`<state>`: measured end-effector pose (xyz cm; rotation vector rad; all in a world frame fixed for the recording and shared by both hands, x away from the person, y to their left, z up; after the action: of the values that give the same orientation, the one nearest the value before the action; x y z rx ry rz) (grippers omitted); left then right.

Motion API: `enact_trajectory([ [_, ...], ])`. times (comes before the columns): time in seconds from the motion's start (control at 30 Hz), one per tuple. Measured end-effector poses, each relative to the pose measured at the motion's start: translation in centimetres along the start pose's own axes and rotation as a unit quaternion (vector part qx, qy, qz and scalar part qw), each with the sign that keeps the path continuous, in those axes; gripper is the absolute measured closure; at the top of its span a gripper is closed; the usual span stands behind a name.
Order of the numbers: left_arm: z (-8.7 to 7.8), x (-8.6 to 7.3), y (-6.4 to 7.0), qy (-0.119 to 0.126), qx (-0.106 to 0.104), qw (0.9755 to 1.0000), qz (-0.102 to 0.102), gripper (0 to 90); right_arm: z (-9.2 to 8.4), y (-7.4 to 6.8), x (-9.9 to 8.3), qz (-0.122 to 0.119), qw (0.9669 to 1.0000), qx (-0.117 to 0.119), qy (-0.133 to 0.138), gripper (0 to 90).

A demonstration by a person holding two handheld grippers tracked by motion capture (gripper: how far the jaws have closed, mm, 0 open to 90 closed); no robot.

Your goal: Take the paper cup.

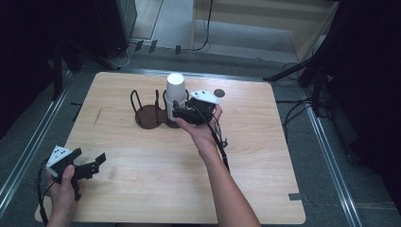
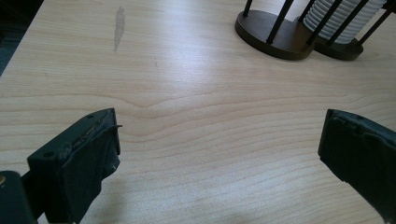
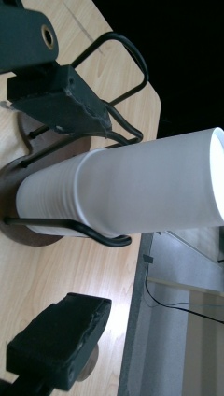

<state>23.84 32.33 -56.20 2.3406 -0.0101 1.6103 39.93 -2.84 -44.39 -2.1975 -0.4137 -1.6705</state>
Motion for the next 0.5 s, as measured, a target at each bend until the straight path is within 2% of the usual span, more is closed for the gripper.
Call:
enact_trajectory([
  [0.2,0.0,0.0,0.0,0.003,-0.003,1.0000,0.000,0.0,1.2,-0.4,0.1,0.014,0.9999,-0.003,0.005,13.0],
  [0.5,0.2,0.1,0.0,0.001,-0.005,1.0000,0.000,0.0,2.9,-1.1,0.5,0.006,1.0000,-0.005,0.000,13.0],
])
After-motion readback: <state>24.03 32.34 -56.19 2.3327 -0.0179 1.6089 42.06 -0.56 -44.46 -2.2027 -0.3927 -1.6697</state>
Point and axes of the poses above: each handheld gripper's, and its own axes: z roughly forward along the jaws, x roughly out of its top, y roughly to its right, the point moved 2 cm from there along z, roughly forward along the jaws, and after that the axes turned 9 degrees about y, right-handed, at the moved point
